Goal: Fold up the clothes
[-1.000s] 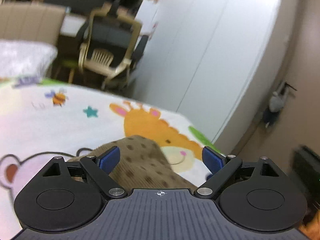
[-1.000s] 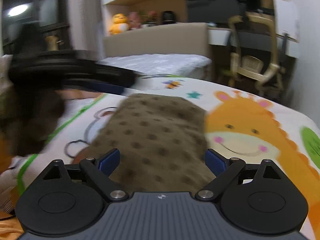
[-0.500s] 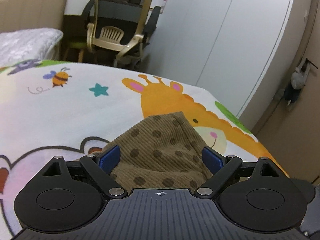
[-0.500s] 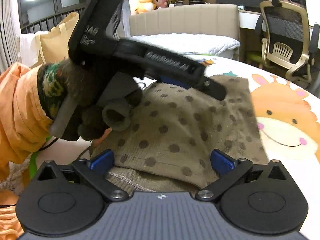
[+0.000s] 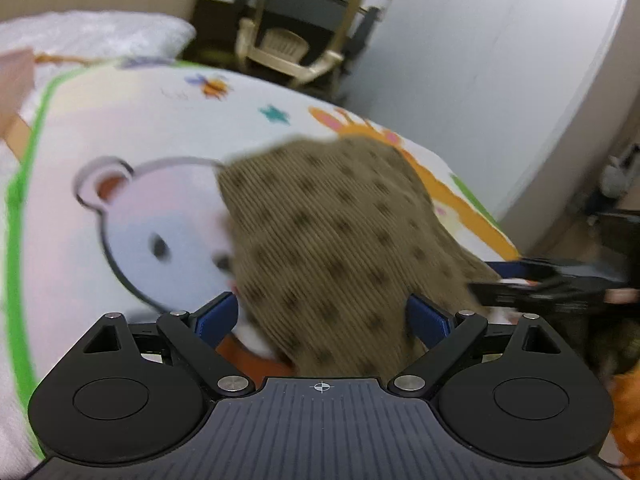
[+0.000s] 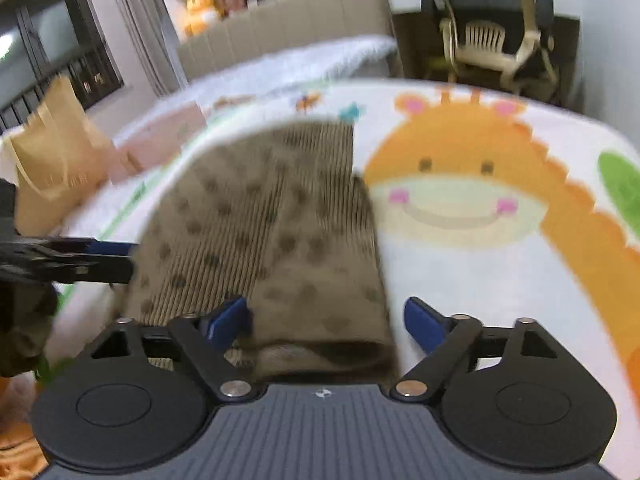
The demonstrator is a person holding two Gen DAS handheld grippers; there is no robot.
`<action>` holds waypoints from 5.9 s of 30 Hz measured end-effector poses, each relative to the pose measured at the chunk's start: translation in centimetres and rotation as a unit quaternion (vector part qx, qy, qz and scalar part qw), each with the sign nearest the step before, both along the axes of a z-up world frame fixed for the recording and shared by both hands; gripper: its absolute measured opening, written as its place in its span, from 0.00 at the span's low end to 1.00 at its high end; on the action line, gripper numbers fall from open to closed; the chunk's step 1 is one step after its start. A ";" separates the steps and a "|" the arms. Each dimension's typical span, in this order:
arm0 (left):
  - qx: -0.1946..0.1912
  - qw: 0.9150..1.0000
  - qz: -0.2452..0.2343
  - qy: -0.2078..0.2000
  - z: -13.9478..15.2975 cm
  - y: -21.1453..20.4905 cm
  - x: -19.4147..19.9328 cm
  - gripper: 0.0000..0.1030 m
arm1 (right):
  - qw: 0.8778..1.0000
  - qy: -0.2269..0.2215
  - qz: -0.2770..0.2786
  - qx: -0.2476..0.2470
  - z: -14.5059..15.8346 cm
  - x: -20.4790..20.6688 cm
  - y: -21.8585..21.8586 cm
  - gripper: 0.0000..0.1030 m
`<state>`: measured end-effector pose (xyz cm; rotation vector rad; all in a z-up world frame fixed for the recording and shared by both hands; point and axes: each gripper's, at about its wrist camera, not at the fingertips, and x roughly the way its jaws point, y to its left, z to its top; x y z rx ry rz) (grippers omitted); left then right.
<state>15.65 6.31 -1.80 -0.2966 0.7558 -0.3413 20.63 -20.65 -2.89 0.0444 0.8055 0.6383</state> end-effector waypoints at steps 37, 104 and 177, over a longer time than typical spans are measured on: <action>0.111 0.977 0.168 -0.068 -2.1 4.6 6.0 0.94 | 0.988 -0.137 -0.064 0.026 -0.1 8.1 7.8 1.00; 0.155 0.973 0.166 -0.041 -2.6 -3.8 -5.8 1.00 | 0.986 -0.093 -0.086 -0.104 -2.0 -2.7 2.5 1.00; 0.164 0.973 0.160 -0.037 -2.7 -4.0 -5.7 1.00 | 0.987 -0.093 -0.085 -0.104 -2.0 -2.7 2.4 1.00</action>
